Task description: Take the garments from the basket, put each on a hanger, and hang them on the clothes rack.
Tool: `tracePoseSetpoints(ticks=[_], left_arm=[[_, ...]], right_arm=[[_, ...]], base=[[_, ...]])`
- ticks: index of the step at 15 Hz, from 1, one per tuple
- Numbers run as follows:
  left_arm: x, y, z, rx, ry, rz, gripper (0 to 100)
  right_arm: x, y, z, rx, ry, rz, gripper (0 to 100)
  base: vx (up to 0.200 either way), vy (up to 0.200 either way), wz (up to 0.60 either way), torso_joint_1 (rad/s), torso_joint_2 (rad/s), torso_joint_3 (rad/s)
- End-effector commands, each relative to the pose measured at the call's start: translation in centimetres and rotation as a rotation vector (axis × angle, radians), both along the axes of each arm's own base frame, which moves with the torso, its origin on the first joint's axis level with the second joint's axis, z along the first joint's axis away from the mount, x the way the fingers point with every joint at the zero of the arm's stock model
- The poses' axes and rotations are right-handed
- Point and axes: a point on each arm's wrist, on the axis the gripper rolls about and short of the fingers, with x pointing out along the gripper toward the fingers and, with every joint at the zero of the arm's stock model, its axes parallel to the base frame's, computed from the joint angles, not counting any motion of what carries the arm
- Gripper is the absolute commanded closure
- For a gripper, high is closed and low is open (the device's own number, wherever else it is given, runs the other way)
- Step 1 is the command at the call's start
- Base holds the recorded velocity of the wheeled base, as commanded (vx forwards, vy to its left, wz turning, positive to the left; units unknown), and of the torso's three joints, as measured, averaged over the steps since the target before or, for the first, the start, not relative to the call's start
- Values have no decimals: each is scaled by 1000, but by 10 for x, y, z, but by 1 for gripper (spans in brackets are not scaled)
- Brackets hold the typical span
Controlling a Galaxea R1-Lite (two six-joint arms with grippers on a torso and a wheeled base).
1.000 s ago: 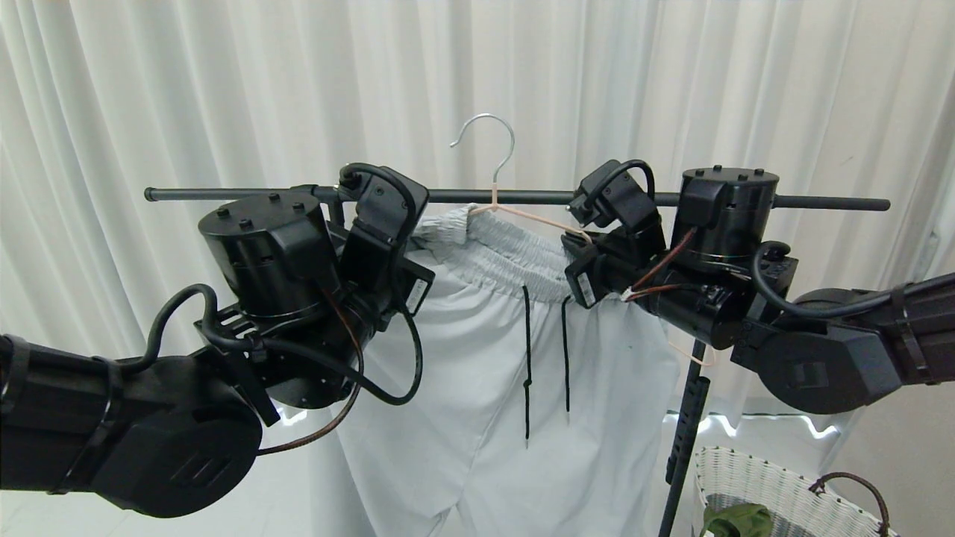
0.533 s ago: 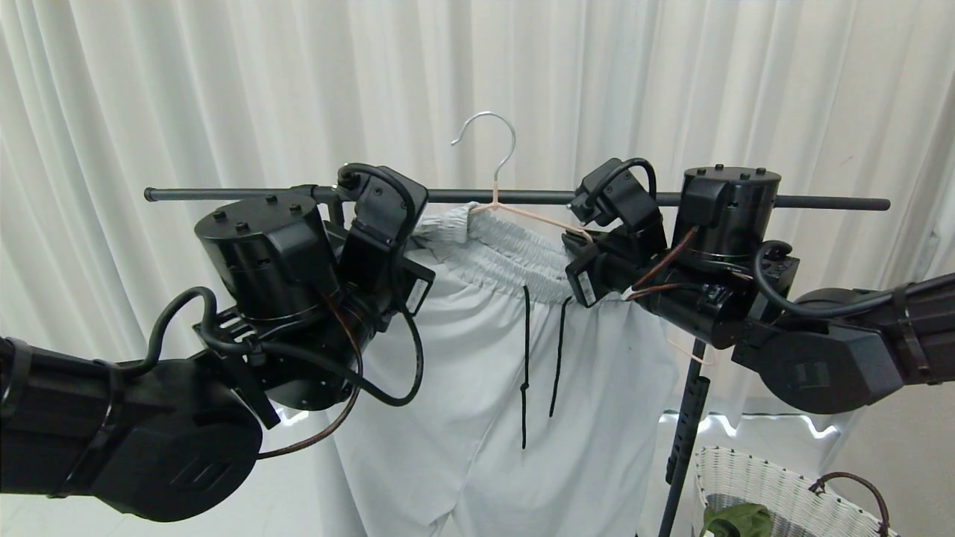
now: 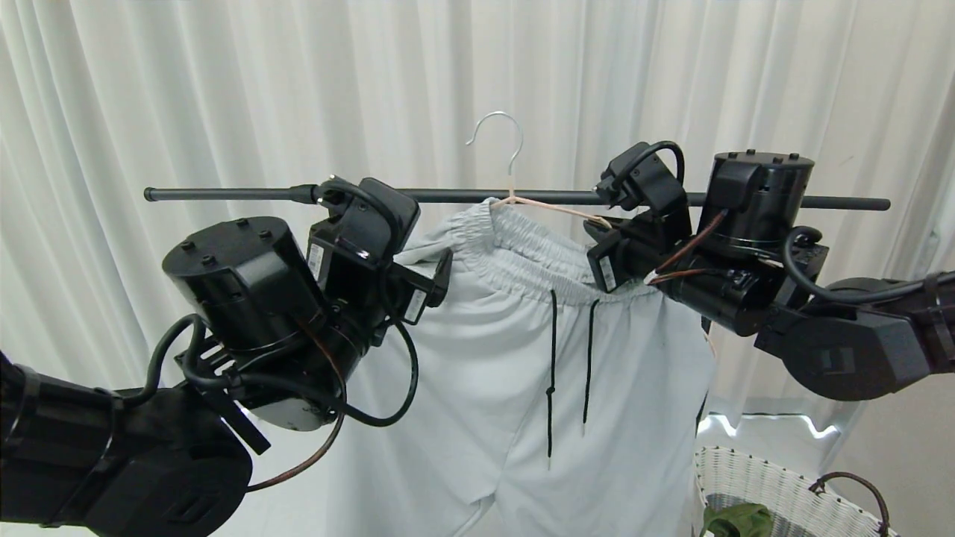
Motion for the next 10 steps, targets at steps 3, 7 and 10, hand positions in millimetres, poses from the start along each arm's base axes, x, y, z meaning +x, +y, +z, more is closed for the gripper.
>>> tracePoseSetpoints(ticks=[3, 7, 10], left_arm=[[-8, 5, 4, -39, -5, -18, 0], [-31, 19, -5, -148, 60, -35, 0], [-39, 36, -25, -242, 160, -68, 0]], right_arm=[[-3, -24, 4, 3, -1, -47, 100], [-3, -47, 10, 32, -29, -97, 100], [-9, -51, 13, 49, -27, -94, 100]], base=[[0, 0, 0, 0, 0, 0], [0, 0, 0, 0, 0, 0], [0, 0, 0, 0, 0, 0]])
